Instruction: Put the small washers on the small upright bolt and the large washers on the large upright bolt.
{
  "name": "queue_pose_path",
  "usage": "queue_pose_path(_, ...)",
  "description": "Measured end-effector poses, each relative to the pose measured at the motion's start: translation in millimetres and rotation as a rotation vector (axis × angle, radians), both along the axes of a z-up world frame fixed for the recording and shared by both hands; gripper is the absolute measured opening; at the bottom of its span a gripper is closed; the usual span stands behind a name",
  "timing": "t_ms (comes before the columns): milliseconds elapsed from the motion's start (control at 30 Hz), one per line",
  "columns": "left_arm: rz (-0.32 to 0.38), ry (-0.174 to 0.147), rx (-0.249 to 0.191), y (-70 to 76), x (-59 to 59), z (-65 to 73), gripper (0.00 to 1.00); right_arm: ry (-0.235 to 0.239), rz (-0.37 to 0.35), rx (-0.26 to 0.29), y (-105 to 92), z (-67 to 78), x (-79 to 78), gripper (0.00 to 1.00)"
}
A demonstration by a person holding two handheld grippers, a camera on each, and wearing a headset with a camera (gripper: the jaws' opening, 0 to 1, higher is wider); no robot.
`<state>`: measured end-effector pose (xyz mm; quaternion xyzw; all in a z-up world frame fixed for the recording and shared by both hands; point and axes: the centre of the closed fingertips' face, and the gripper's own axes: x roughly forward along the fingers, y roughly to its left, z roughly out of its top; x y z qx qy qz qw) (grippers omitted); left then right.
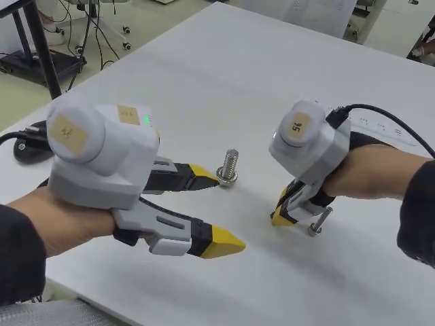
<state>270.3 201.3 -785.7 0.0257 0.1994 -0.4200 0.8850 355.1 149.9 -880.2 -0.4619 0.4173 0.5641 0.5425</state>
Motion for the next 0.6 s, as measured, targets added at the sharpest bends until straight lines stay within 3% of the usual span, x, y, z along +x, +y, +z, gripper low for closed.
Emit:
queue_pose_path(167, 0.0, 0.0, 0.002, 0.5, -0.7, 0.1, 0.58, 0.006, -0.004, 0.015, 4.1, 1.9, -2.2, 0.13)
queue_pose_path(600, -0.002, -0.004, 0.004, 0.2, -2.9, 1.1, 0.58, -0.02, -0.033, 0.097, 6.9, 44.4, -0.3, 0.14)
